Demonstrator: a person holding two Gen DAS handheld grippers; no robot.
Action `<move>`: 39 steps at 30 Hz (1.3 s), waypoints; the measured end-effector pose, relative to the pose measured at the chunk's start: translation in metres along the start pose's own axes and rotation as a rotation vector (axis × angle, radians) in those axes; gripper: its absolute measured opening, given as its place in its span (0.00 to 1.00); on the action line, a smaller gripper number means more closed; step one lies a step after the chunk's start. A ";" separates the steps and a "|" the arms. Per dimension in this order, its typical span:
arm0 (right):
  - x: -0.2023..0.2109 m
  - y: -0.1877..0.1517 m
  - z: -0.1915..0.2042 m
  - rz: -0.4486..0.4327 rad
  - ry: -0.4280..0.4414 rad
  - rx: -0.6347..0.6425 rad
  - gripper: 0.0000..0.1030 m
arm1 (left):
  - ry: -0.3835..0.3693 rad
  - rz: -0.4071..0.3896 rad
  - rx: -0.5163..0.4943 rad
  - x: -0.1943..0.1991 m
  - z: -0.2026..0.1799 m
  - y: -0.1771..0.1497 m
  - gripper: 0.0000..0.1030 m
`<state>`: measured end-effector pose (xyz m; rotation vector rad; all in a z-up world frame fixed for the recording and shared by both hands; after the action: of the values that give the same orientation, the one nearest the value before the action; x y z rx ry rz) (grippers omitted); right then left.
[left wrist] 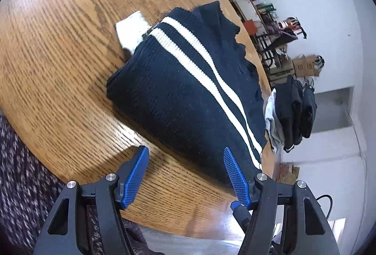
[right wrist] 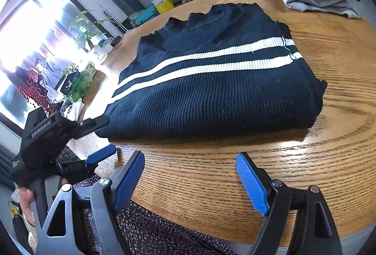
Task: Fold clothes
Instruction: 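Move both open tools to the side edge of the folded sweater, then grasp the sweater side edge with the left tool while the right tool grasps beside it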
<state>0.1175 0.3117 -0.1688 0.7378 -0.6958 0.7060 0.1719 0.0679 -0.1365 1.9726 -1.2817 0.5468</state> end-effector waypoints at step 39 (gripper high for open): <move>0.012 0.063 -0.020 -0.158 0.061 -0.407 0.23 | 0.154 -0.104 -0.711 0.004 -0.079 -0.007 0.65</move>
<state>0.0826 0.3650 -0.1490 0.3898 -0.6894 0.4220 0.1817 0.1267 -0.0841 1.3620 -1.0727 0.1467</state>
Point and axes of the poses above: each gripper's, at about its wrist camera, not at the fingertips, and x roughly against the way its jaws point, z to its left, y to its top, the point moved 1 cm from there along -x, roughly the way its jaws point, and after that the axes turned 14 degrees about -x, right-handed, at the moved point
